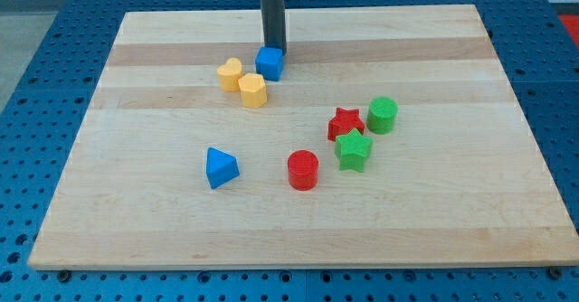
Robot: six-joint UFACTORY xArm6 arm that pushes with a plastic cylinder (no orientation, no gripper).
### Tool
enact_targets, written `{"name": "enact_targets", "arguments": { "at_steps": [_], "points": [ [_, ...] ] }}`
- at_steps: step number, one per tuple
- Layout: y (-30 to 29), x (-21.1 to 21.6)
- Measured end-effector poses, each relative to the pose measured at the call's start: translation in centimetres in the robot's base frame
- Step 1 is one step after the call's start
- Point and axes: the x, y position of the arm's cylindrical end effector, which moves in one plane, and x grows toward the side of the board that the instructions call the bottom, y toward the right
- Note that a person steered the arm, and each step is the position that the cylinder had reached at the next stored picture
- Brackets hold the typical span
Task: Move the blue cube to the top of the yellow hexagon
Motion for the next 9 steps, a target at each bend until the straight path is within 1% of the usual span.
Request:
{"name": "enact_targets", "arguments": {
  "at_steps": [1, 3, 4, 5, 6, 7, 9],
  "points": [
    [0.0, 0.3],
    [-0.6, 3.0],
    [-0.5, 2.9],
    [0.9, 2.9],
    [0.4, 2.9],
    [-2.0, 2.8],
    [-3.4, 0.1]
  ]
}}
